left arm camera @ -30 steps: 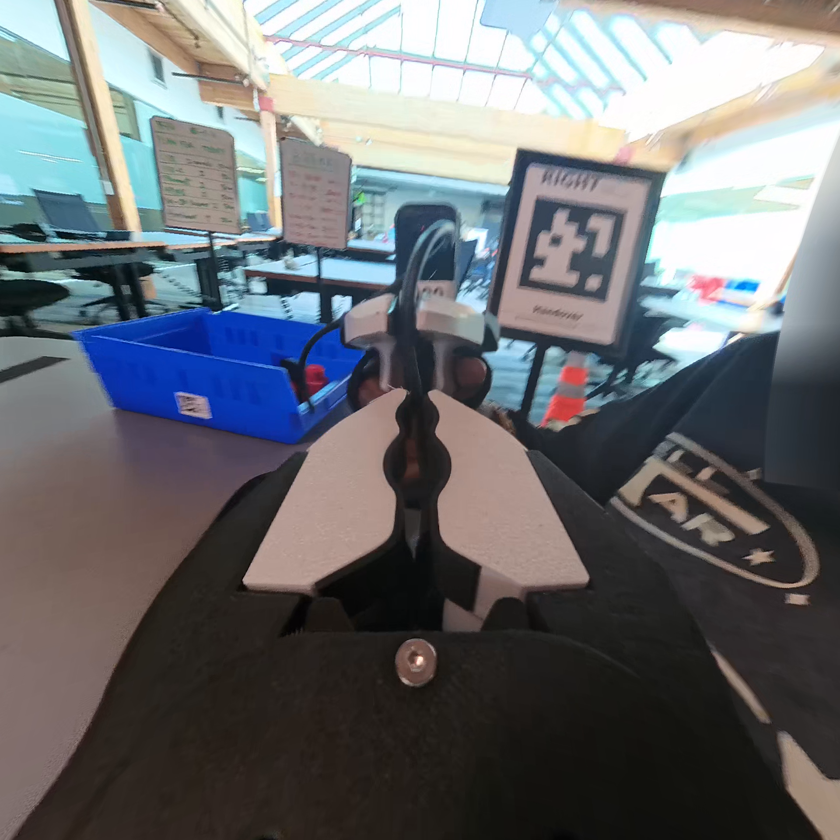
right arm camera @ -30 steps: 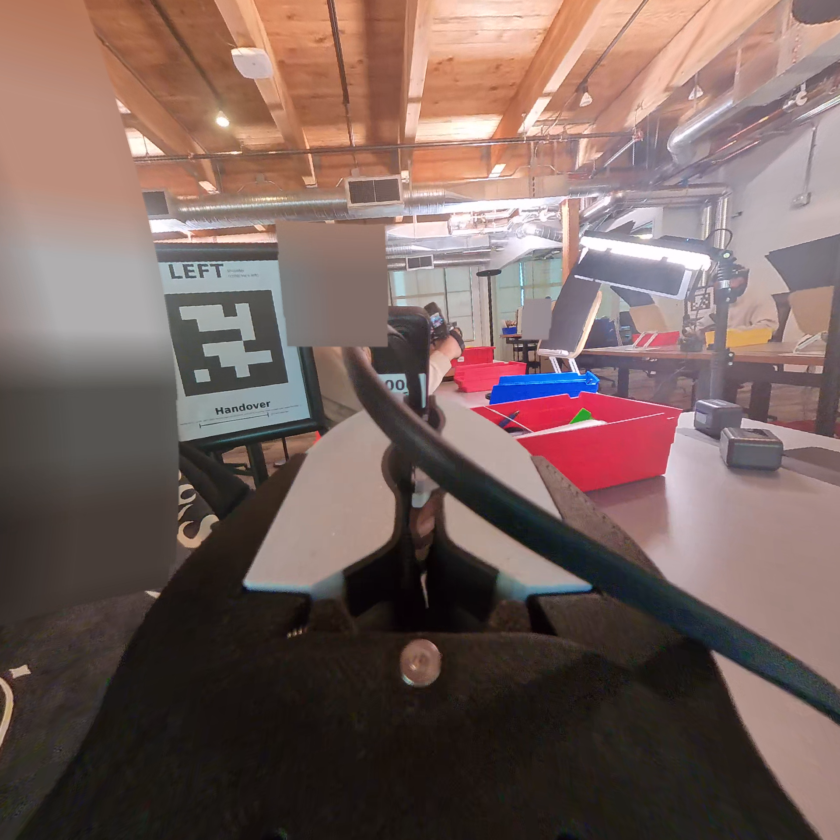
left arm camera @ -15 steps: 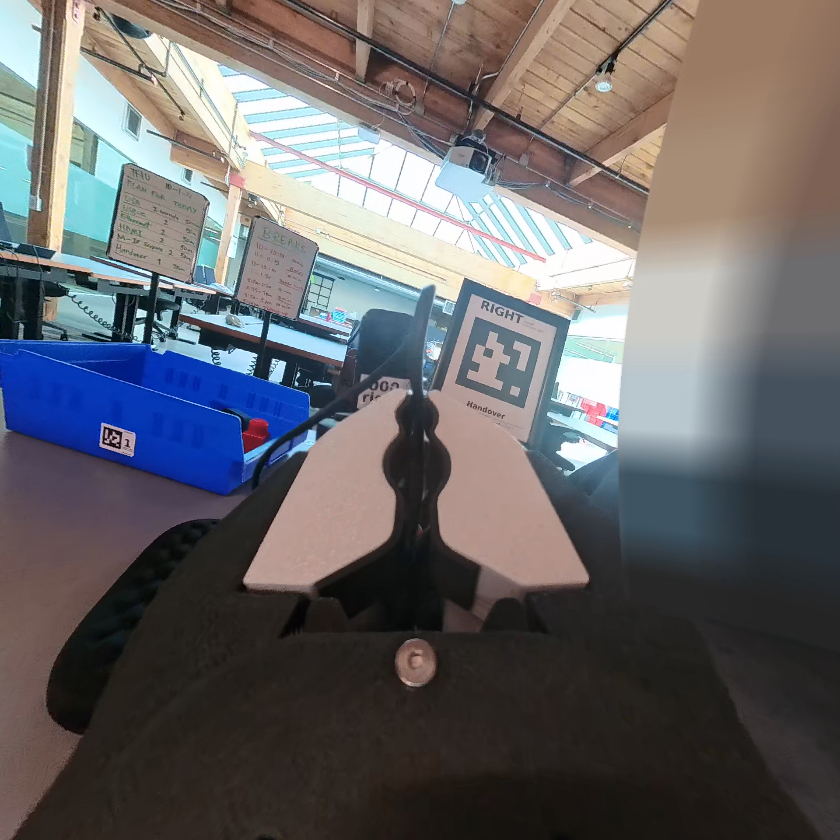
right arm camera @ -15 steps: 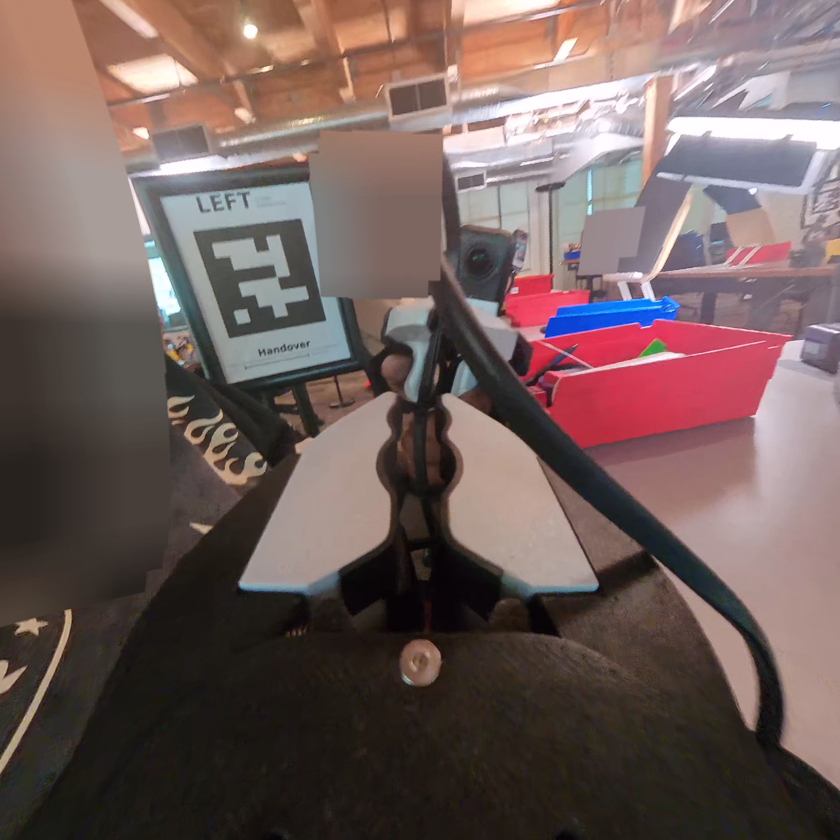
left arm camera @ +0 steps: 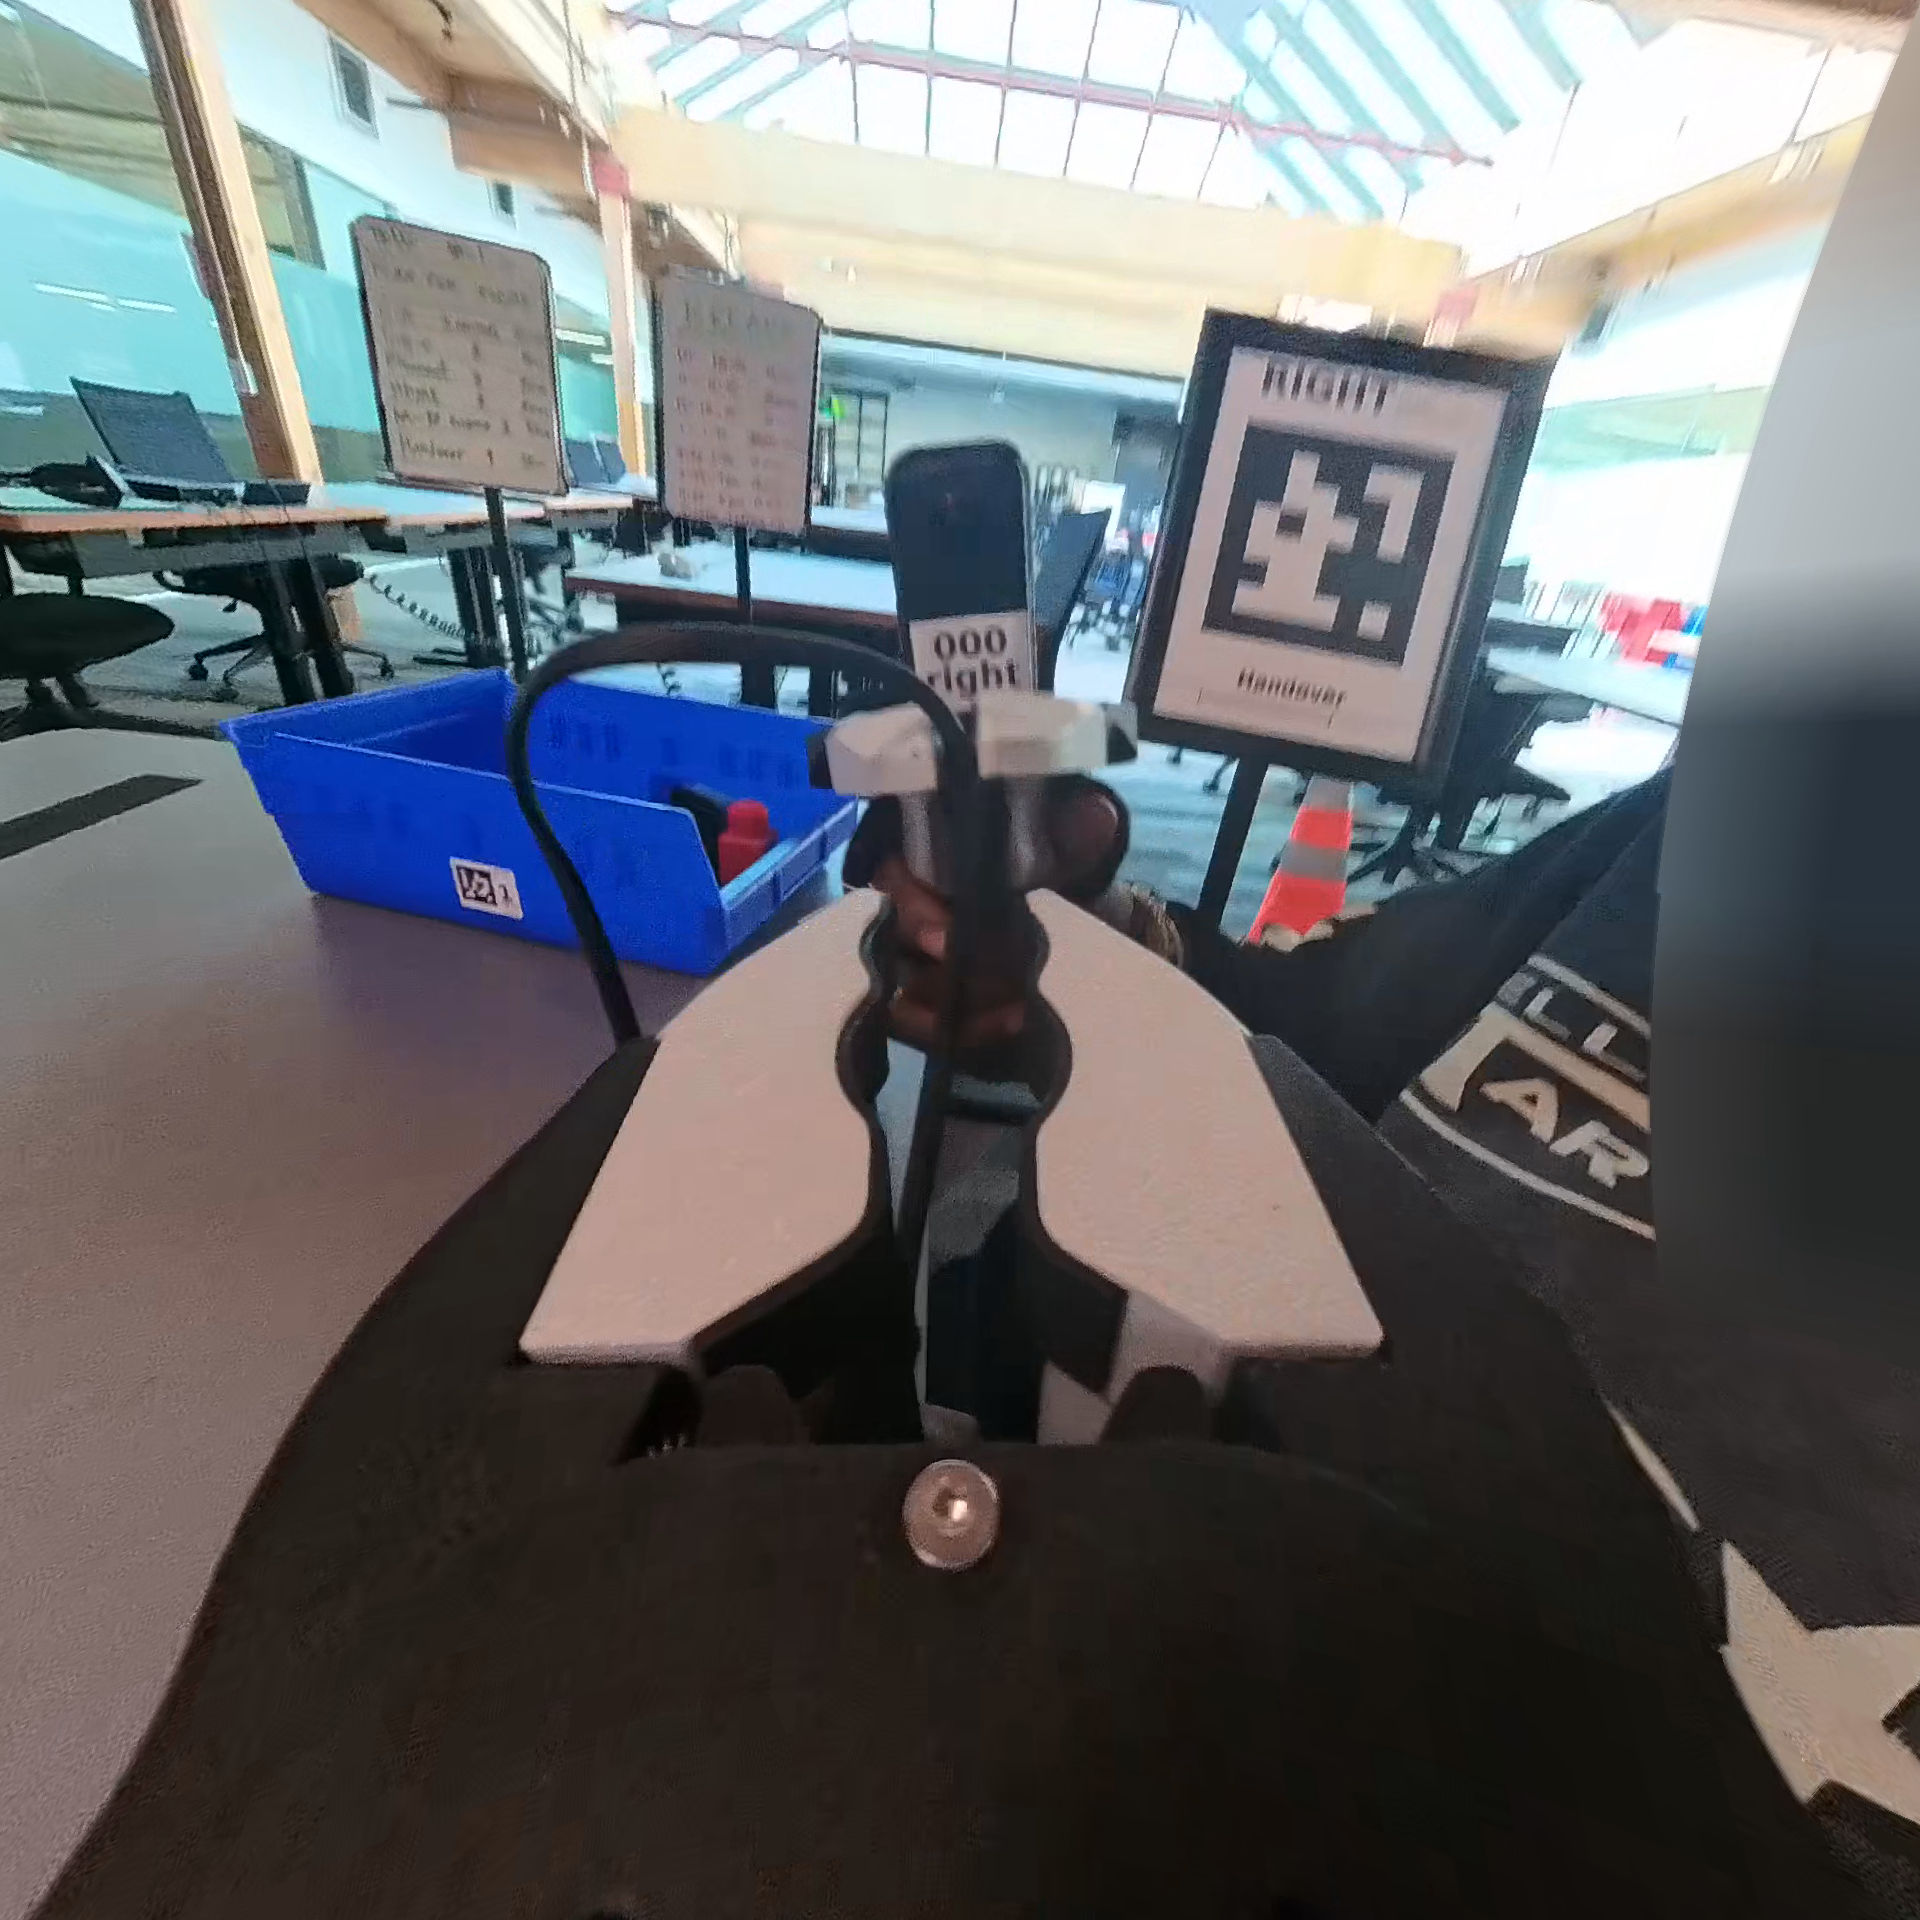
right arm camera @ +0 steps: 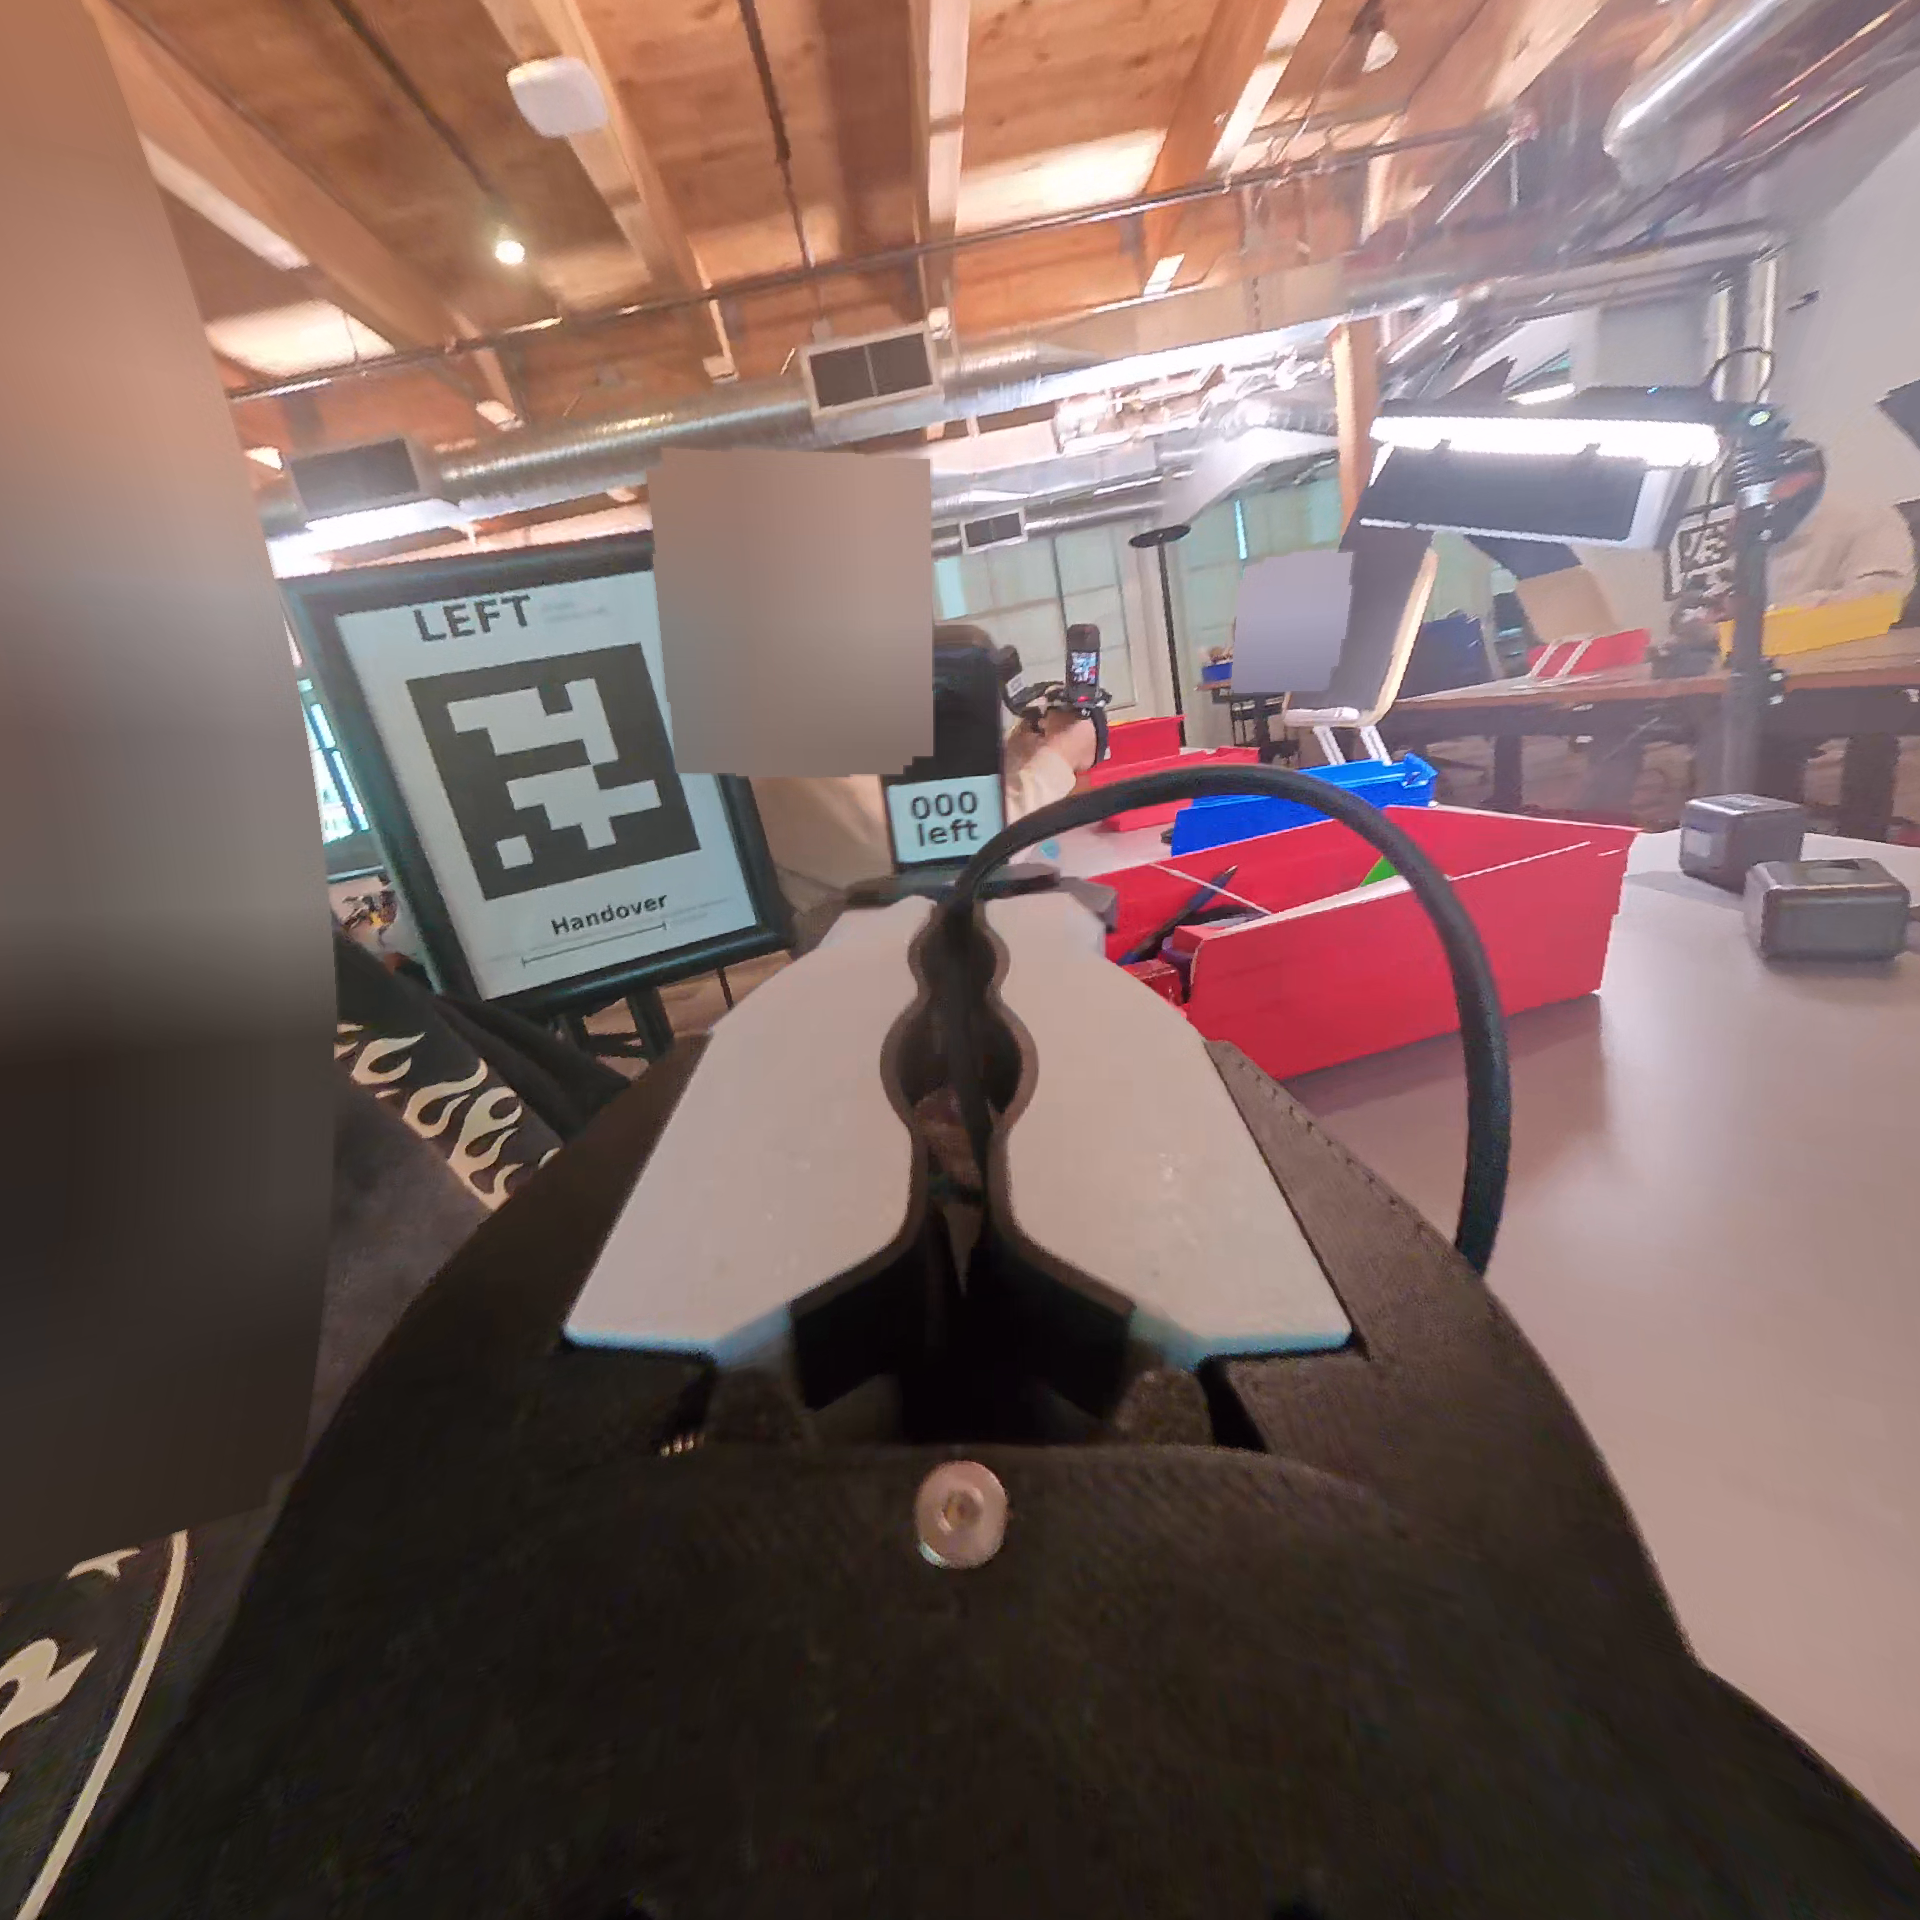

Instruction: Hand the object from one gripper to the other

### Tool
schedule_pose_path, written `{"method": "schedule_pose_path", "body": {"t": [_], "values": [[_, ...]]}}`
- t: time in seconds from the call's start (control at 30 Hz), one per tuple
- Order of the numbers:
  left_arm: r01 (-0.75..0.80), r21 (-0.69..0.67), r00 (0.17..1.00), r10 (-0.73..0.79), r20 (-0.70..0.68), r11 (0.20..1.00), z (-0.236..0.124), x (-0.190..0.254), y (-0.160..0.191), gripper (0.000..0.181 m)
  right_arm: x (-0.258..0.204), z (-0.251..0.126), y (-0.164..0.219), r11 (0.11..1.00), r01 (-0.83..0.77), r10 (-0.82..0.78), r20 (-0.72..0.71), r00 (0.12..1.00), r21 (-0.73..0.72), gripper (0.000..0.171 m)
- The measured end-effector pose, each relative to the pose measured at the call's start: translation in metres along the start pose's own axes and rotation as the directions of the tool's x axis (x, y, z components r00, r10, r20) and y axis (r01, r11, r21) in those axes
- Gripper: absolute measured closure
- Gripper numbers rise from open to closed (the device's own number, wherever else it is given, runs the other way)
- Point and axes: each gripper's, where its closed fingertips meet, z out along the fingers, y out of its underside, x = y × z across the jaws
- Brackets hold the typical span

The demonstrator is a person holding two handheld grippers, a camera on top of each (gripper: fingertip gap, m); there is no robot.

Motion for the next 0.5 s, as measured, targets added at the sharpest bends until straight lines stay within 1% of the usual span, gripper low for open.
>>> {"method": "schedule_pose_path", "body": {"t": [0.1, 0.2, 0.27, 0.3, 0.4, 0.5], "values": [[-0.052, -0.073, 0.998, 0.053, 0.022, 0.996, 0.009, 0.002, 0.013, 0.162, 0.003, -0.001, -0.002, 1.0, -0.019, 0.019, -0.009, 1.0, 0.012, 0.166], [-0.092, -0.114, 0.994, 0.099, 0.055, 0.989, 0.014, -0.001, 0.02, 0.165, 0.003, 0.0, -0.001, 1.0, -0.006, 0.006, -0.019, 1.0, 0.01, 0.167], [-0.109, -0.123, 0.991, 0.118, 0.066, 0.986, 0.015, -0.002, 0.022, 0.175, 0.002, 0.0, 0.0, 1.0, 0.004, -0.004, -0.018, 1.0, 0.004, 0.167], [-0.109, -0.122, 0.992, 0.116, 0.057, 0.987, 0.014, 0.0, 0.022, 0.176, 0.001, 0.001, 0.0, 1.0, 0.011, -0.011, -0.016, 1.0, 0.004, 0.167], [-0.071, -0.079, 0.997, 0.071, 0.004, 0.994, 0.012, 0.007, 0.015, 0.177, -0.001, 0.001, -0.003, 0.999, 0.032, -0.031, -0.011, 0.999, 0.031, 0.162], [0.001, 0.025, 0.999, 0.0, -0.043, 1.0, 0.006, 0.011, -0.002, 0.177, 0.001, 0.0, -0.003, 0.998, 0.049, -0.048, -0.019, 0.999, 0.043, 0.154]]}}
